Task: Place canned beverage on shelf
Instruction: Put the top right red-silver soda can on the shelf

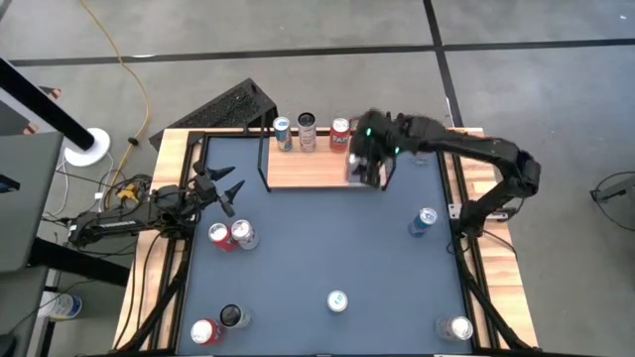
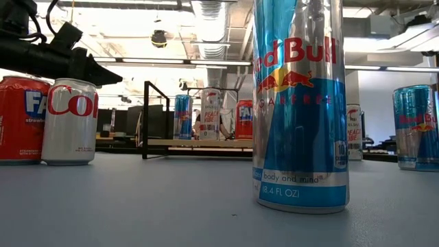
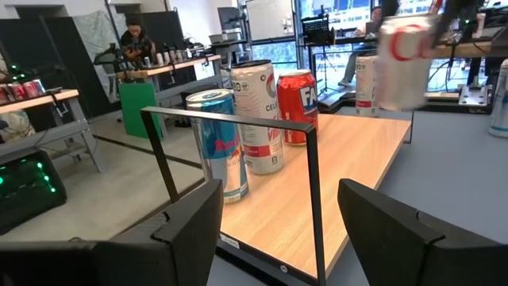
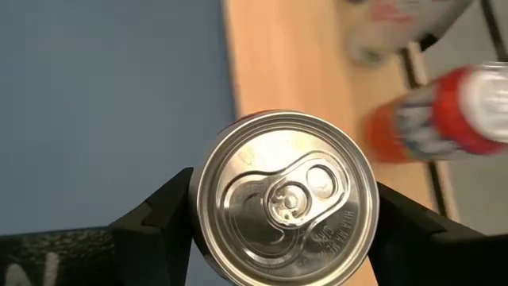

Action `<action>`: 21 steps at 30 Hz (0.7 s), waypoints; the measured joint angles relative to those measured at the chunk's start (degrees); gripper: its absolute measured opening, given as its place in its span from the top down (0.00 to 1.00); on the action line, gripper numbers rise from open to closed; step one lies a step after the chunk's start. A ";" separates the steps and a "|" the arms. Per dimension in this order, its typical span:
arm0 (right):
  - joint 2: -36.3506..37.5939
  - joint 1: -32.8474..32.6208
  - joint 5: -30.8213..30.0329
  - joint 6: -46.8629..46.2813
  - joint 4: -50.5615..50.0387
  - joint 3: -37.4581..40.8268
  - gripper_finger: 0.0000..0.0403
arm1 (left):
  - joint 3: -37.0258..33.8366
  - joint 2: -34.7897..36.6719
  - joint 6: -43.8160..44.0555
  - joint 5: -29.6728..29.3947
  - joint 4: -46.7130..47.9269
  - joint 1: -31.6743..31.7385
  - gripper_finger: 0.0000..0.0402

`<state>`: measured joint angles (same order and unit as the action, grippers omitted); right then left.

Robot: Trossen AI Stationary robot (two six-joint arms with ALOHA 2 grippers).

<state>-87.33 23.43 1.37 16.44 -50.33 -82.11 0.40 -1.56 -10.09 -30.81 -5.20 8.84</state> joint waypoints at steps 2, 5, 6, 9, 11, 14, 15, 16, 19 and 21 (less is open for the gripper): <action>-0.52 3.90 0.30 2.06 -0.02 -0.02 0.33 | 0.01 0.00 0.00 0.00 -0.01 -0.02 0.40; -2.07 8.95 0.39 5.26 0.50 0.00 0.32 | 0.01 0.00 0.00 0.00 0.01 -0.02 0.40; -2.67 10.32 0.60 5.98 0.49 0.00 0.32 | 0.00 0.00 0.00 0.00 -0.01 -0.01 0.40; -5.01 13.97 2.50 7.98 1.60 -0.07 0.32 | -0.01 0.00 0.00 0.00 0.01 -0.02 0.40; -6.89 15.29 3.51 9.52 1.86 -0.07 0.32 | 0.01 0.00 0.00 0.02 0.01 -0.02 0.40; -8.71 16.67 4.80 12.06 3.07 0.00 0.32 | 0.01 0.00 0.00 0.02 -0.01 -0.02 0.40; -9.22 17.05 5.05 13.11 3.40 -0.06 0.32 | -0.02 0.00 0.00 0.02 -0.01 -0.02 0.40; -9.46 17.37 5.04 13.92 3.60 -0.11 0.32 | 0.01 0.00 0.00 0.02 0.01 -0.01 0.40; -9.62 18.70 5.43 15.40 4.34 -0.04 0.32 | -0.01 0.00 0.00 0.01 -0.01 0.00 0.40; -9.46 19.15 6.14 15.73 6.72 -0.07 0.32 | 0.00 0.00 0.00 0.02 0.01 -0.02 0.40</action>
<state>-96.79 42.59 7.51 32.18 -43.61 -82.17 0.40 -1.56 -10.09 -30.79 -5.20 8.82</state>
